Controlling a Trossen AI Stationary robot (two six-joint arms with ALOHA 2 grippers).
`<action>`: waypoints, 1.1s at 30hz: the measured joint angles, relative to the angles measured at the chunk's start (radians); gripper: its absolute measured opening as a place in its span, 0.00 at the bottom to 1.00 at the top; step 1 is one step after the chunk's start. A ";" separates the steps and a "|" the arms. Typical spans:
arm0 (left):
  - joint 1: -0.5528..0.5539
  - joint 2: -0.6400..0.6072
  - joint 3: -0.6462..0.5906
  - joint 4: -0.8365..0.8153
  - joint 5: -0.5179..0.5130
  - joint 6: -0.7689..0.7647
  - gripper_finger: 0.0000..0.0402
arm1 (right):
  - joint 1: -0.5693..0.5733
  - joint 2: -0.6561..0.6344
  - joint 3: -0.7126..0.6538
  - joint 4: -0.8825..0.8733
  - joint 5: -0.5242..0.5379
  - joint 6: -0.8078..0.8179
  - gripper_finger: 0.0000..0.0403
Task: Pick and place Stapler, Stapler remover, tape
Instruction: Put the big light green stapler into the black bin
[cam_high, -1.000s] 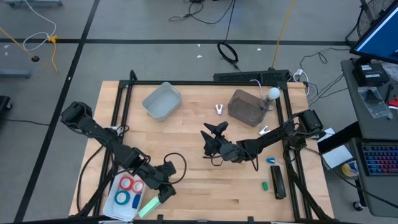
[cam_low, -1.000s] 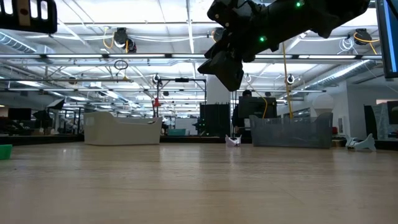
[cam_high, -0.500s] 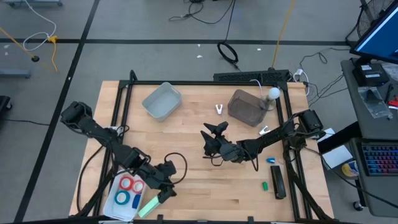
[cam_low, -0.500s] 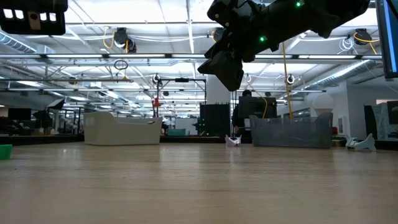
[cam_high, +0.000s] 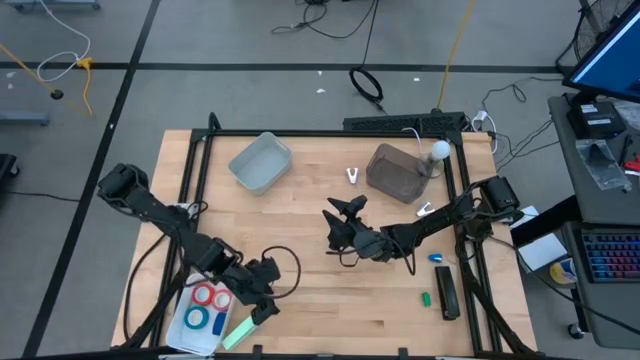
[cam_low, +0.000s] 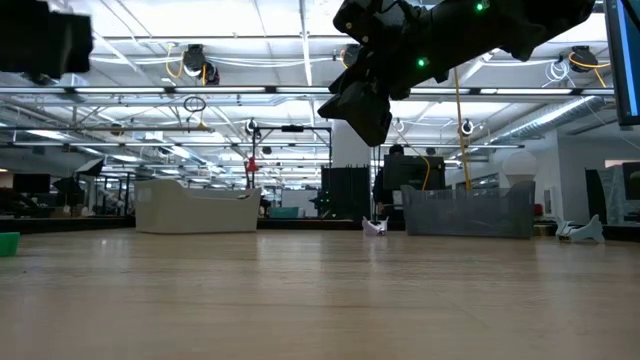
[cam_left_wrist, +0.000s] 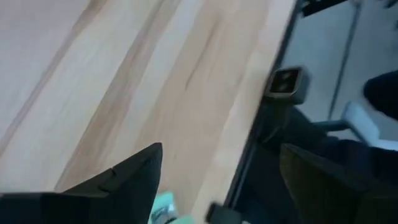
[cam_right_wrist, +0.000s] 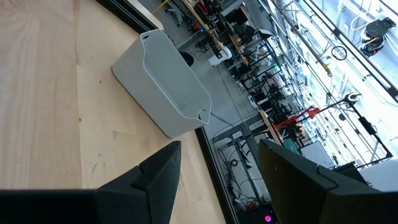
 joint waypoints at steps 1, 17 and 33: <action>0.000 0.009 0.004 -0.017 0.000 -0.015 0.80 | 0.000 0.000 0.000 0.000 0.000 0.000 0.52; -0.047 0.376 0.499 -0.634 0.108 -0.016 0.78 | 0.001 0.000 0.000 0.000 -0.001 0.000 0.52; -0.119 0.414 0.514 -0.708 0.148 -0.167 0.81 | 0.020 0.000 0.000 0.000 -0.002 0.007 0.52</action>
